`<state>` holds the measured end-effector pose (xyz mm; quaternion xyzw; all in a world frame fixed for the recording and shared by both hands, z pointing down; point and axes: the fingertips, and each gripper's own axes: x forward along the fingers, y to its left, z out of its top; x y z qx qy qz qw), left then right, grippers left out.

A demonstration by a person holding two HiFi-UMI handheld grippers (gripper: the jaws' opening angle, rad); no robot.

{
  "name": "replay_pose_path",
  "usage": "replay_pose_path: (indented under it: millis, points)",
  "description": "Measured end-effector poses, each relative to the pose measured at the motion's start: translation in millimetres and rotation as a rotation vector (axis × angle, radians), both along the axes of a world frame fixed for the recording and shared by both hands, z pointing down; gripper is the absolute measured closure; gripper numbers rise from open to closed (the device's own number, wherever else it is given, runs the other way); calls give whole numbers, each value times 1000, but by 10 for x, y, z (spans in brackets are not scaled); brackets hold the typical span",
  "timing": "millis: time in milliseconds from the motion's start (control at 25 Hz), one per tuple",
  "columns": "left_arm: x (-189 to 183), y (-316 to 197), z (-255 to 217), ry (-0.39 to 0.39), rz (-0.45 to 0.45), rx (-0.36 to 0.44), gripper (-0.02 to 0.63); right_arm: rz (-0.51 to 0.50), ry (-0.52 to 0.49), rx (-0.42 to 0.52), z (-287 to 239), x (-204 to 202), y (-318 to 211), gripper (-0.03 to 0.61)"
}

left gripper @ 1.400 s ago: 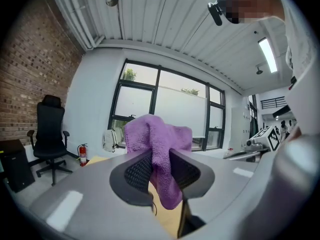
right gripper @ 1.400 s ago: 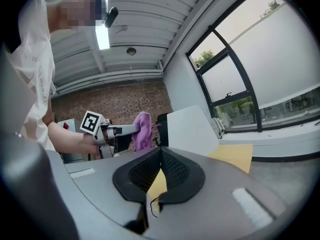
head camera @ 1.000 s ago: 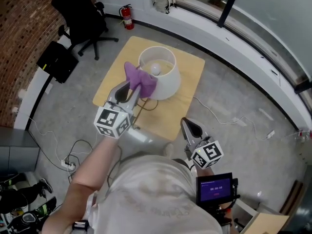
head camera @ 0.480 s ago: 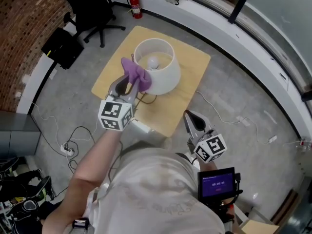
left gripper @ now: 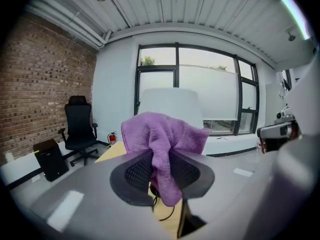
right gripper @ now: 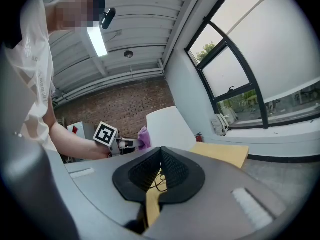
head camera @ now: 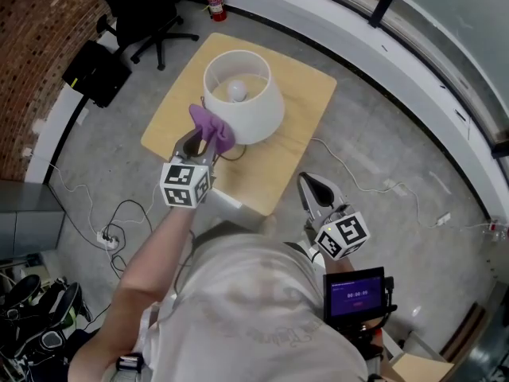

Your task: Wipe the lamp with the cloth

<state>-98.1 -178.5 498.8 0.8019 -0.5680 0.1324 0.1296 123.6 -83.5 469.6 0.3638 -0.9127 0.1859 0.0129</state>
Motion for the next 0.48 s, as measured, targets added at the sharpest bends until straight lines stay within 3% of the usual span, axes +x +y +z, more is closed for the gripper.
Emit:
replay_pose_path:
  millis: [360,480]
  points:
    - [-140,132,421,-5,-57,-91,523,-19,-8,14,31,62,77,564]
    - [-225,160,280,-15,-77,-55,525,-25,-14,26,11,55,77,563]
